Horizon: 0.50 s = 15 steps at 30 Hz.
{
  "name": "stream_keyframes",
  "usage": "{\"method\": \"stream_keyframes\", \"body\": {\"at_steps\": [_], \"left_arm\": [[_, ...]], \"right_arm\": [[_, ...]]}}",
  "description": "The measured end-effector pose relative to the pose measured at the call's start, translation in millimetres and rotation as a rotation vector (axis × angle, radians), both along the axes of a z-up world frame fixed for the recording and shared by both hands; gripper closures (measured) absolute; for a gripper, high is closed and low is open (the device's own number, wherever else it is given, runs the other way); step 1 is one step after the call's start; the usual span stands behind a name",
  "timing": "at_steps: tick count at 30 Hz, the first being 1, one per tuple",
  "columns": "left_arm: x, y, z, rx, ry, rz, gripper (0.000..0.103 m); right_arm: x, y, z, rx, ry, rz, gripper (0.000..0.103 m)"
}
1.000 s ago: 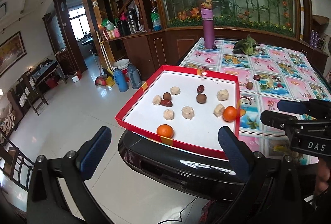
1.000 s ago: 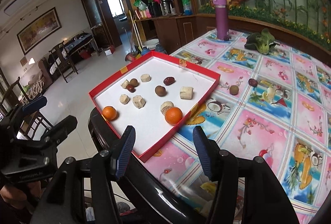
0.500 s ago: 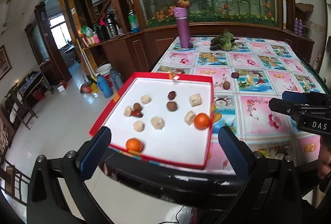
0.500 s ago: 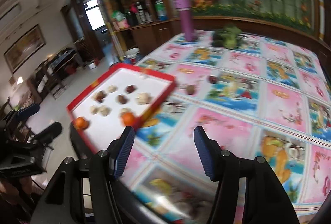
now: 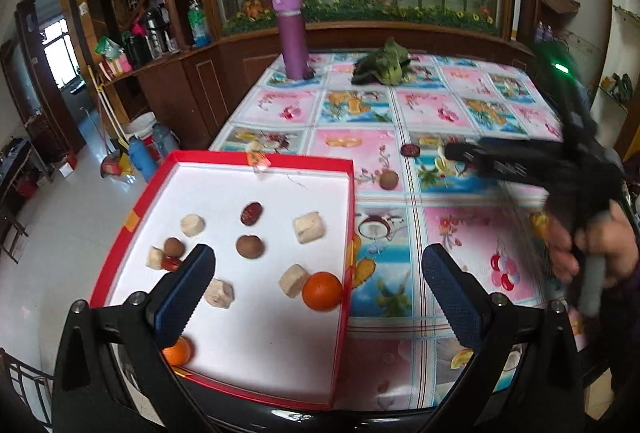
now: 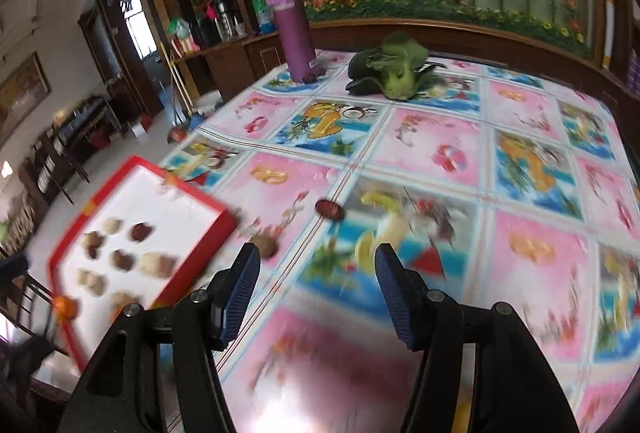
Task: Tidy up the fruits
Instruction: 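Grasp a red date with the right tool while the left grasps a brown ball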
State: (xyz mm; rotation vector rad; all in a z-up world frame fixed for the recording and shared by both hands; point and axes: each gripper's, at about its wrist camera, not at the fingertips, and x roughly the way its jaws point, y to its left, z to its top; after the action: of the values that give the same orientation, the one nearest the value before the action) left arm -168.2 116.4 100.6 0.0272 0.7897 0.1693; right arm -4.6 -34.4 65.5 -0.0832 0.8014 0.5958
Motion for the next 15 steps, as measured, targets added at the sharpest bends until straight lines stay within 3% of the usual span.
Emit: {"method": "stream_keyframes", "body": {"at_steps": [2, 5, 12, 15], "left_arm": [[2.6, 1.4, -4.5, -0.014, 0.019, -0.004, 0.000], [6.2, 4.6, -7.0, -0.033, 0.037, -0.014, 0.000], [15.4, 9.2, -5.0, -0.043, 0.046, -0.043, 0.000], [21.1, 8.8, -5.2, -0.056, 0.046, -0.047, 0.000]], "right_arm": [[16.8, 16.0, -15.2, -0.054, 0.007, 0.012, 0.048], [33.7, 33.4, -32.9, -0.080, 0.031, 0.022, 0.062], [52.8, 40.4, -38.5, -0.058, 0.056, -0.024, 0.062], [57.1, 43.4, -42.0, -0.082, 0.053, -0.044, 0.076]]}}
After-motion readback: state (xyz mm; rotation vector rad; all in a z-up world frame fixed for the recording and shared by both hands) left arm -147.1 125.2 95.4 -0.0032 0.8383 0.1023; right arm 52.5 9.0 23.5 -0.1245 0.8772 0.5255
